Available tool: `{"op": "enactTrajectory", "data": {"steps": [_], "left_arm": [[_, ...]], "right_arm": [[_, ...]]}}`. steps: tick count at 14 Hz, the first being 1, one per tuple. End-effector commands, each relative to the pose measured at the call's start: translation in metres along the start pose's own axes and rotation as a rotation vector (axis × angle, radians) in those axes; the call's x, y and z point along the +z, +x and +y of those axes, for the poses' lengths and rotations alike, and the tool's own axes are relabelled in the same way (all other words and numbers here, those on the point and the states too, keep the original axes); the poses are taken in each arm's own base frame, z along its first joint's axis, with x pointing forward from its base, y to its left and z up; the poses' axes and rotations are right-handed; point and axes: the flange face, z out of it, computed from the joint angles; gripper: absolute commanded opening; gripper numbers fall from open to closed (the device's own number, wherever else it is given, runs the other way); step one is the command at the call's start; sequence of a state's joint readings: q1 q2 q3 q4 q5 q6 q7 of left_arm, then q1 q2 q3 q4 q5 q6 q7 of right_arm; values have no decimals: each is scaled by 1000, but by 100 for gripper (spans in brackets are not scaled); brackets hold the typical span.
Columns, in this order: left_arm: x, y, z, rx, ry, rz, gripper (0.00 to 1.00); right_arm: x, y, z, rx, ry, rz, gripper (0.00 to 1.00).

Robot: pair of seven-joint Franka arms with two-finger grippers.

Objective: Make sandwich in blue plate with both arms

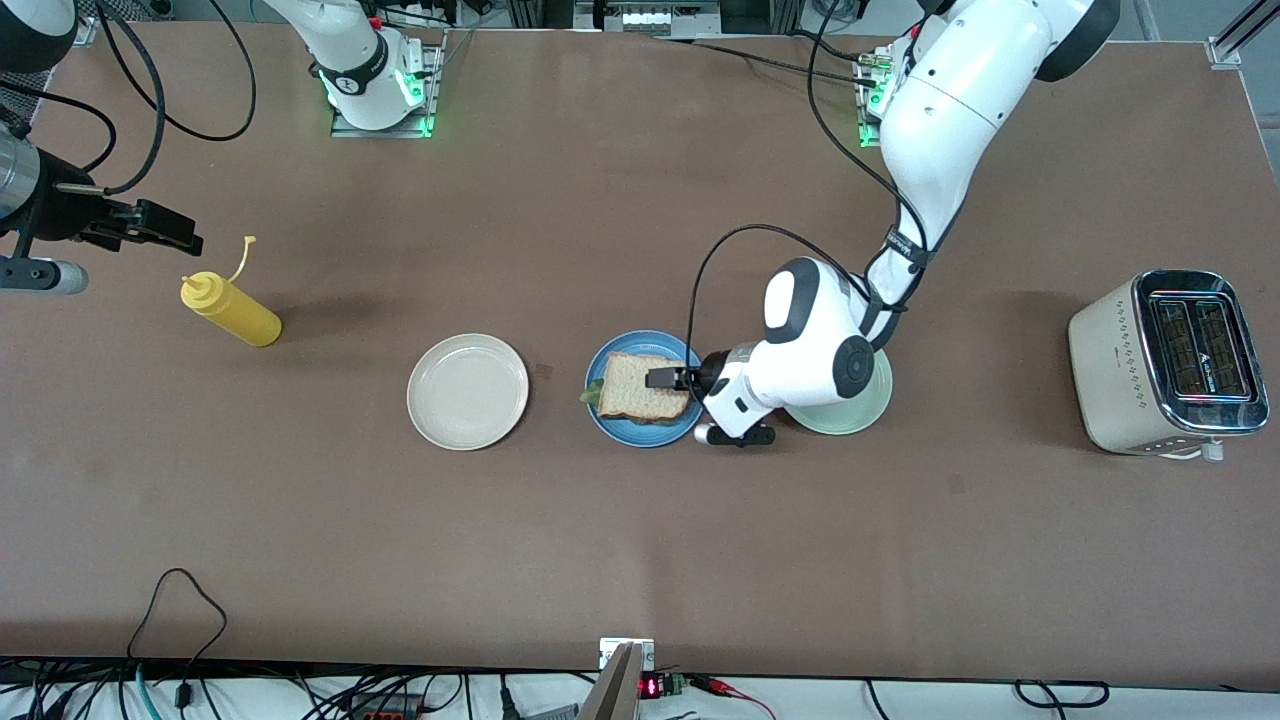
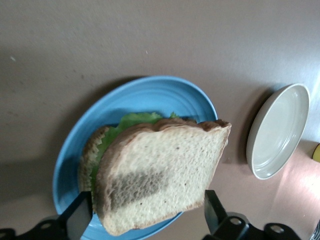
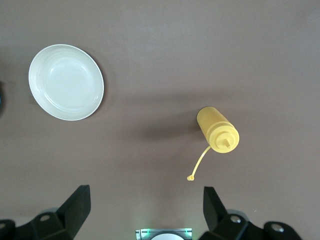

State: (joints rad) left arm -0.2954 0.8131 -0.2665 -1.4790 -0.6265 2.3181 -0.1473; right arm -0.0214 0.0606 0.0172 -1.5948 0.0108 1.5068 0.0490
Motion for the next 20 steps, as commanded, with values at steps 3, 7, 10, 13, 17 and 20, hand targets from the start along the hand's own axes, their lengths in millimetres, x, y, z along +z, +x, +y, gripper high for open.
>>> {"op": "enactTrajectory", "data": {"steps": [3,7,10,13,17,20], "left_arm": [[-26,1,11,37,-7,26,100],[-55,1,21,194,152,85,100],[-90,5,15,269,270,108,100],[-138,5,5,350,481,115,100],[-228,1,-13,318,614,127,100],[-303,2,-36,241,615,169,100]], "right_arm": [[-2,-5,0,-2,-8,6,100],[-1,-5,0,-3,-9,5,100],[-1,-5,1,0,-9,5,100],[-1,-5,0,-2,-11,2,100],[0,-6,0,-2,-11,0,100],[-1,-5,0,-2,-12,7,100]]}}
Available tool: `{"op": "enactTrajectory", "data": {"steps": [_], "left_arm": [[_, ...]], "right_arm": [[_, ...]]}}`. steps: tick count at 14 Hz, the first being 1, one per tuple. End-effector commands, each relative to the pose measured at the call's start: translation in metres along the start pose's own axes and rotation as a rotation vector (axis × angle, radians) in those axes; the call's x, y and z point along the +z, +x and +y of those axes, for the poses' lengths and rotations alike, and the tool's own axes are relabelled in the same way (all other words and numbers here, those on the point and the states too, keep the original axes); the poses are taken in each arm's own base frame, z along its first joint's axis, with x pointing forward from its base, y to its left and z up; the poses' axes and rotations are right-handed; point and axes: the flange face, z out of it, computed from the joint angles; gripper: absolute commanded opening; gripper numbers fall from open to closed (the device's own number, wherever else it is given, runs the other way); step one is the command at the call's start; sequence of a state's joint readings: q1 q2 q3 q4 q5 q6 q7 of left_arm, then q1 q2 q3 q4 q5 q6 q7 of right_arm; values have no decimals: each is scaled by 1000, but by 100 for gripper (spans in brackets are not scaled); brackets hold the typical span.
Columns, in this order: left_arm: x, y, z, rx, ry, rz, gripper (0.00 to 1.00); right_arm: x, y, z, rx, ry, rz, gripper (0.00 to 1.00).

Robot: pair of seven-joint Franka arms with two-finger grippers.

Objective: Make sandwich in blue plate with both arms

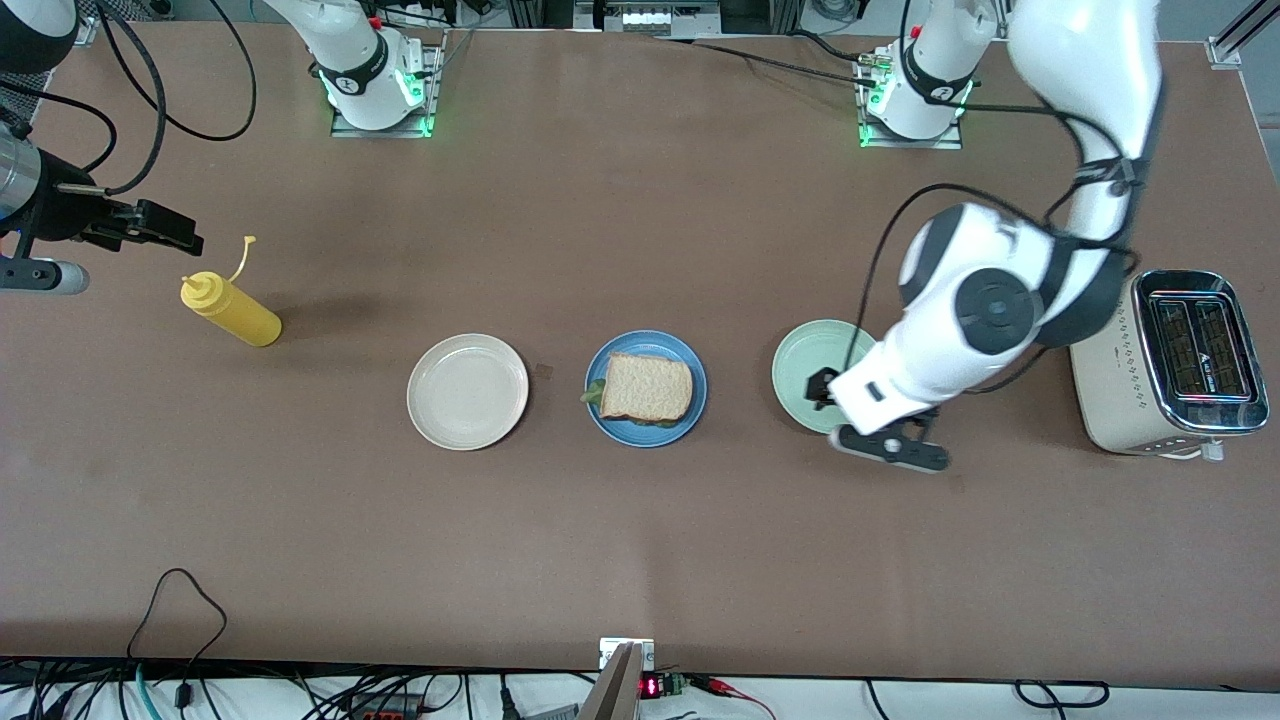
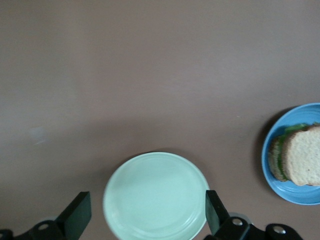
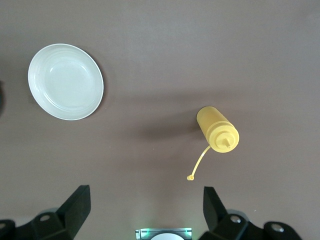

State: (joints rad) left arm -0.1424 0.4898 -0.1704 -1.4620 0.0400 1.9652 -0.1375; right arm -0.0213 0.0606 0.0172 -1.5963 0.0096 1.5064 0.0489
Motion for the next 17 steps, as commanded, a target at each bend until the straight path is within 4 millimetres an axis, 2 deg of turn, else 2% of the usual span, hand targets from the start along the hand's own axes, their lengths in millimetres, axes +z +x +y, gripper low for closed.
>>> {"op": "enactTrajectory", "data": {"steps": [1,3,5,6,9,11,14,17], "left_arm": [[-45,-6,-50,-58,33,19,100],[-75,-13,-87,-115,63,56,100],[-90,-26,-124,-180,81,53,100],[-97,-34,-130,-190,83,54,100],[-117,-64,-167,-220,87,44,100],[-130,-79,-178,-207,87,50,100],[-150,-95,-169,-196,79,-22,100],[-151,-99,-166,-194,77,-28,100]], "right_arm": [[-2,-4,-2,-6,-11,14,100],[-3,-4,-4,-23,-35,20,100],[-3,-4,-8,-46,-44,20,100],[-2,-4,-8,-47,-44,19,100],[0,-8,-12,-53,-46,4,100],[0,-8,-12,-53,-45,1,100],[0,-9,-12,-52,-43,-3,100],[1,-9,-11,-50,-43,-4,100]]}}
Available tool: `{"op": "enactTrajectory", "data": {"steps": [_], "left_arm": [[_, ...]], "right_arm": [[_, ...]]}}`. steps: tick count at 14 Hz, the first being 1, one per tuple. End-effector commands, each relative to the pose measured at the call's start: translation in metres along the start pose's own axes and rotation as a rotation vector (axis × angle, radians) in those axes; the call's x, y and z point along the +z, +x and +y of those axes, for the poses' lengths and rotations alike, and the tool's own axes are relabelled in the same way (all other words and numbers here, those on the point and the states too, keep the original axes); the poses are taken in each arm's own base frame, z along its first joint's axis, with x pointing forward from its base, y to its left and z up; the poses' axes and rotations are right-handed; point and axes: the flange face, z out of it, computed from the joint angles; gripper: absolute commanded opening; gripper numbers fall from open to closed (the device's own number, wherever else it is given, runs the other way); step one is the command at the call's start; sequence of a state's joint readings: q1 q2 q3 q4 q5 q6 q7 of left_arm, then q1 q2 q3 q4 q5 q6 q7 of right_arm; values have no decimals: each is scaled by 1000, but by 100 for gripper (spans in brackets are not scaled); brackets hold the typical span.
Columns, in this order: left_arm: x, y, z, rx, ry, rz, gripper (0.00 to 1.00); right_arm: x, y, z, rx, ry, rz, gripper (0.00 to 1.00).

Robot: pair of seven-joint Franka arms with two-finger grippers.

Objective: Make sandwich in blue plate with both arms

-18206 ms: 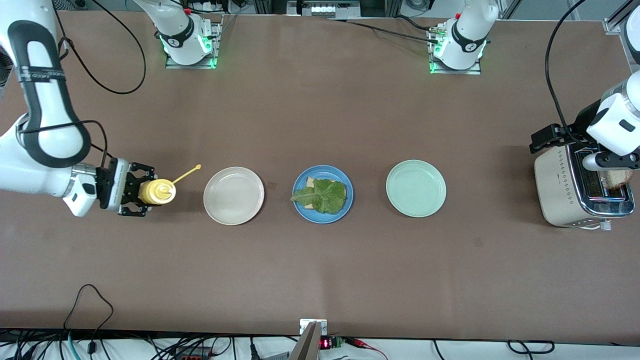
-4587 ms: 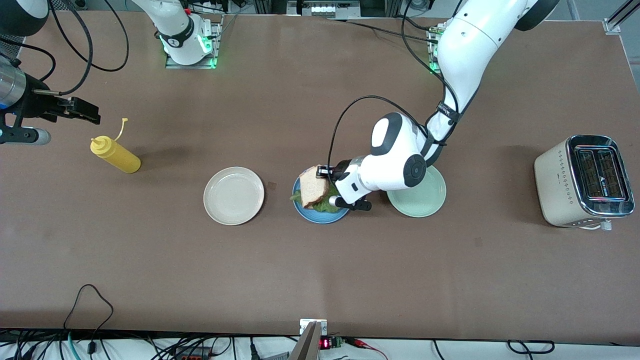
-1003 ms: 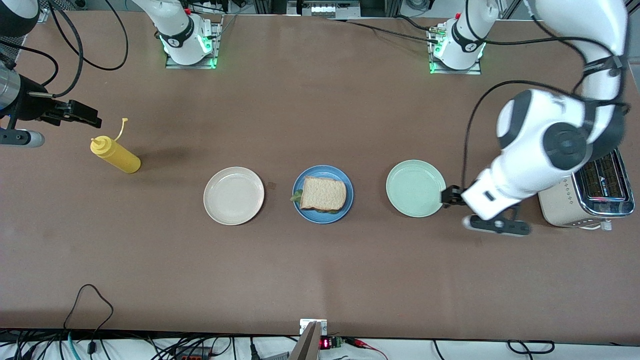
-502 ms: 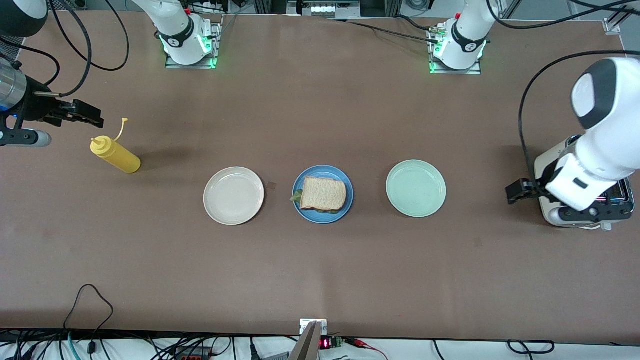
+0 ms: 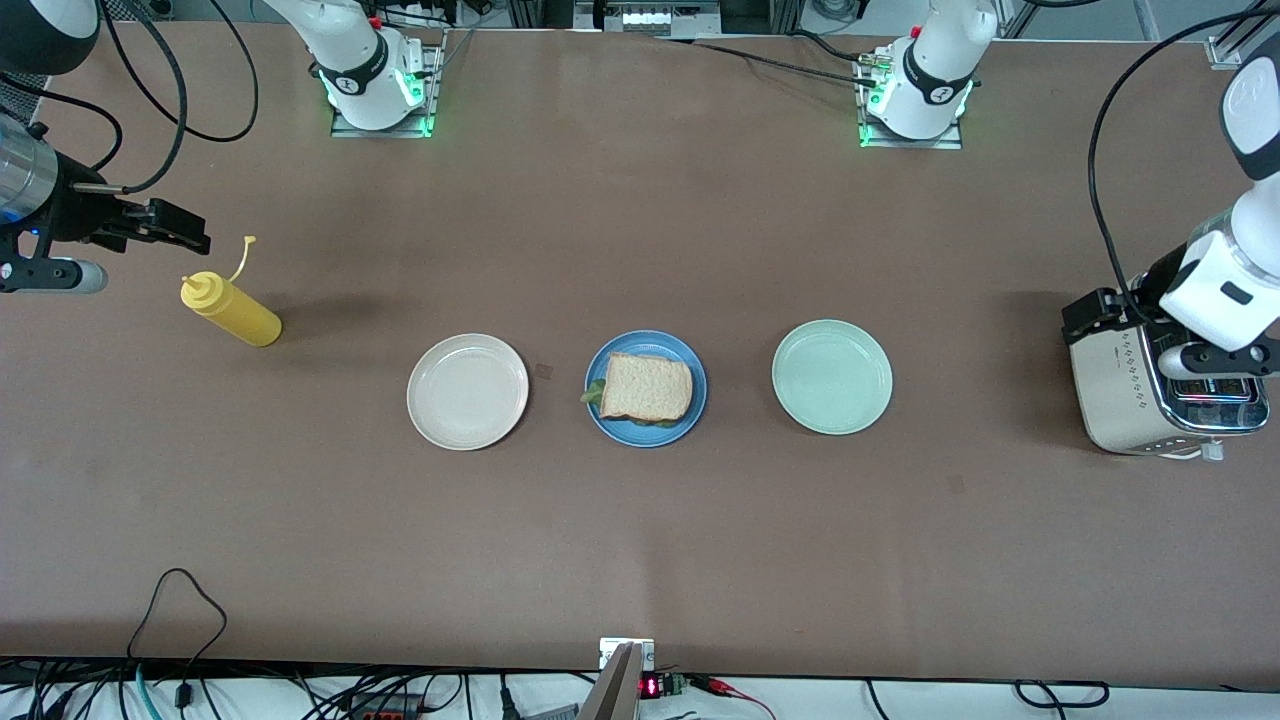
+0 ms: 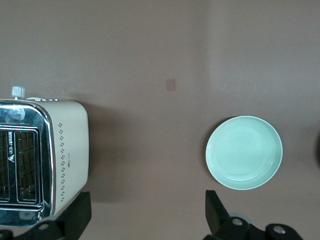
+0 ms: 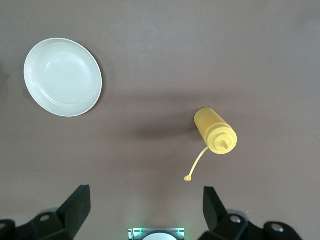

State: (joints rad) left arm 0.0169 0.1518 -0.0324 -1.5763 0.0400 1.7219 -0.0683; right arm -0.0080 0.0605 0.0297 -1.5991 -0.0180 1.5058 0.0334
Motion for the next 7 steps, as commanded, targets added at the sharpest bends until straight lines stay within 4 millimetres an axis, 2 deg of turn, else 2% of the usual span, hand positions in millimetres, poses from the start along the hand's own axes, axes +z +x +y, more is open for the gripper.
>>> {"op": "enactTrajectory", "data": {"steps": [1,7], "left_arm": [[0,-9,1,25,-2,-15,100],[-2,-6,4,52,-6,0,100]], "right_arm": [[-1,-8,-1,-14,-13,-2,100],[0,-9,0,-11,-11,-10,100]]}}
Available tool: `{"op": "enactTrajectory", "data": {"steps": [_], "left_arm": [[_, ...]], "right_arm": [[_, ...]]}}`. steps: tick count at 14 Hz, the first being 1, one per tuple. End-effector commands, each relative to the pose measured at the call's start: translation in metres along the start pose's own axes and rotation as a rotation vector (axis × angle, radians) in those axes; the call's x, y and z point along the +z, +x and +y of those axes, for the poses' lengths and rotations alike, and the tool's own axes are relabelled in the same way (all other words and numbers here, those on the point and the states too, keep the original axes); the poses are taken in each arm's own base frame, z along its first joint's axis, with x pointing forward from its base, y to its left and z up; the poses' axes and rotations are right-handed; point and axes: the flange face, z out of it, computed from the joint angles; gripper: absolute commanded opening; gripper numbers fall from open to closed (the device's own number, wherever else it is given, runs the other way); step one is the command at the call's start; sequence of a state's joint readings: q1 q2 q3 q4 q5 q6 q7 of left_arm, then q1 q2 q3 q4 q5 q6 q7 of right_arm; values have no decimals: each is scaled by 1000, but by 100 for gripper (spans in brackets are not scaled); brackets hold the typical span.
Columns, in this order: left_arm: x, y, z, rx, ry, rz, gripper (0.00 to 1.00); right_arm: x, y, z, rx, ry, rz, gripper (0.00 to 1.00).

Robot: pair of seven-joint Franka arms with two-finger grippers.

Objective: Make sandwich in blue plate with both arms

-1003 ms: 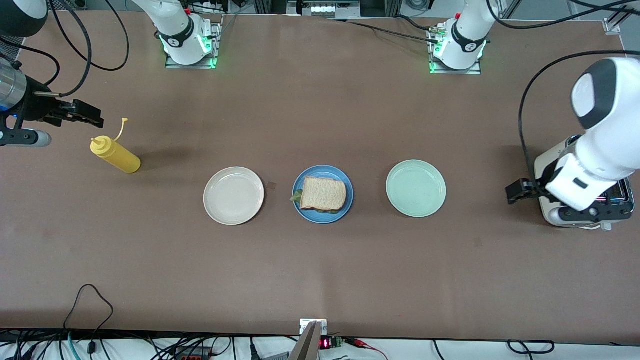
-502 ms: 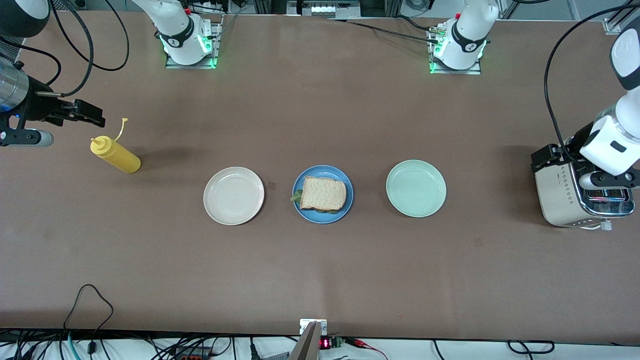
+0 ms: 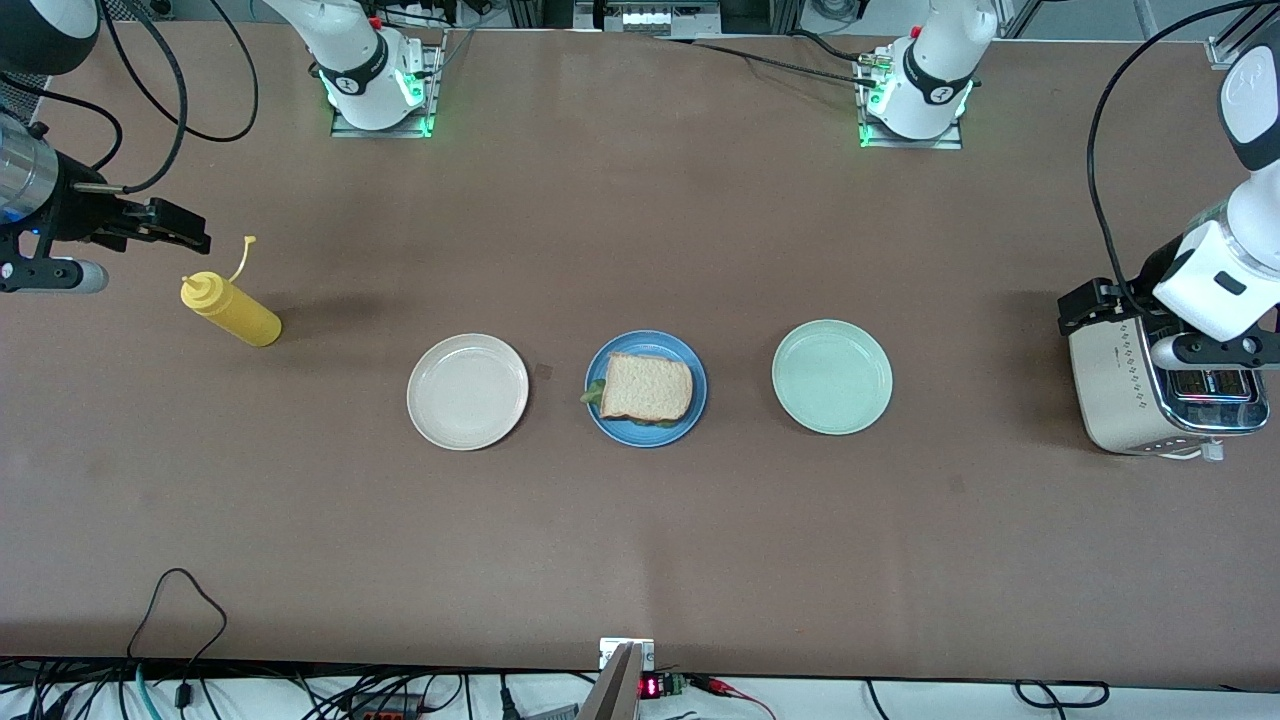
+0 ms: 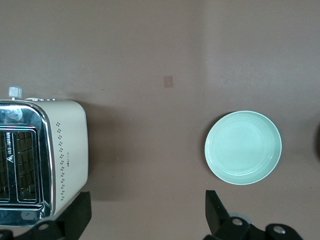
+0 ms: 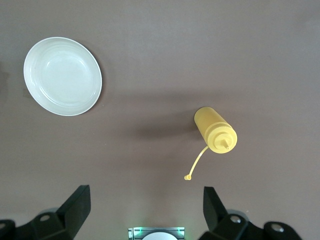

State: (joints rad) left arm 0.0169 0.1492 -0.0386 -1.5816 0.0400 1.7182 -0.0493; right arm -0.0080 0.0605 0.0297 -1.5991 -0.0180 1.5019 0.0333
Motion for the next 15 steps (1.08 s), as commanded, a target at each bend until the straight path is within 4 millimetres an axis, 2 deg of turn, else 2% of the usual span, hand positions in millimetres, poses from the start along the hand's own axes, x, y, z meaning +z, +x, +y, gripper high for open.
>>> {"op": "enactTrajectory", "data": {"steps": [1,3,9,15], "left_arm": [[-3,-5,-2,22,-6,6,100],[-2,-5,-8,16,-10,5,100],[2,-9,-3,10,-18,-10,100],[5,-39,5,-21,-3,-18,100]], "right_arm": [[-1,-9,0,-11,-11,-5,100],[-1,-9,1,-9,-11,-6,100],[-1,-9,0,-11,-11,-6,100],[0,-9,-1,-9,-9,-8,100]]}}
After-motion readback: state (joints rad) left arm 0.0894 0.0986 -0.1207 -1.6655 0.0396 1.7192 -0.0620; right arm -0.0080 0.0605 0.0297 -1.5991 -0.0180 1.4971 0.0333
